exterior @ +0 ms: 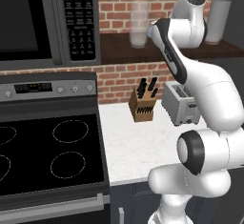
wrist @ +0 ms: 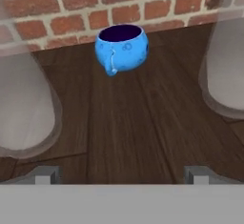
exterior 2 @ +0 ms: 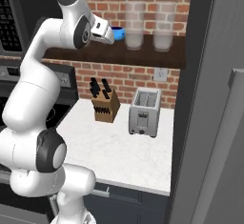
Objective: Gather all objects into one cabinet and sort the glasses and bowls to opposite sides.
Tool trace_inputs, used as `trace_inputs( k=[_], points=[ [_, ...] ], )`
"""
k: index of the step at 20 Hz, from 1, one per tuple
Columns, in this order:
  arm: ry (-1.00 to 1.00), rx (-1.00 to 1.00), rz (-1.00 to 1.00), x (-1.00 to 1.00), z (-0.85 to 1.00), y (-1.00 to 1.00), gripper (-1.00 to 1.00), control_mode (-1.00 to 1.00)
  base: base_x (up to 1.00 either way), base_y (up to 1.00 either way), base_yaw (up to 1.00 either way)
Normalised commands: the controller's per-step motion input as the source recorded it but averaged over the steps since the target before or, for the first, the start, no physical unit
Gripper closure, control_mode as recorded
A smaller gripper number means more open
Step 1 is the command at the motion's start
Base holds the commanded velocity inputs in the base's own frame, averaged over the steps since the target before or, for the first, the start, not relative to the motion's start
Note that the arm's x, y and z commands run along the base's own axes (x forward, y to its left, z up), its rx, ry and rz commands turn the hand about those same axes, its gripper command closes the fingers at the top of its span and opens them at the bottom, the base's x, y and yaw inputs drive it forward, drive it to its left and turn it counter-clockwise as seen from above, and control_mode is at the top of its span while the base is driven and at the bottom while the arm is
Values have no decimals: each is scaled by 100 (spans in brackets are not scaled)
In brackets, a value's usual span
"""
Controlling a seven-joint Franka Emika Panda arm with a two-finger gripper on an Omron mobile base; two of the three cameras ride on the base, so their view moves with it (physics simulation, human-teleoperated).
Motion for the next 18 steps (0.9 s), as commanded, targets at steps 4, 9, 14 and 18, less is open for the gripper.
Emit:
trace_inputs(
  k=[4, 9, 14, 18],
  points=[
    [-15, 2, 0, 23, -10, -7, -100, -100, 0, 0, 0],
    [-7, 0, 0, 4, 0, 0, -100, -100, 0, 0, 0],
    [0, 4, 0, 19, 0, -5, -100, -100, 0, 0, 0],
    [0, 2, 0, 53, 4, -17, -100, -100, 0, 0, 0]
  ],
)
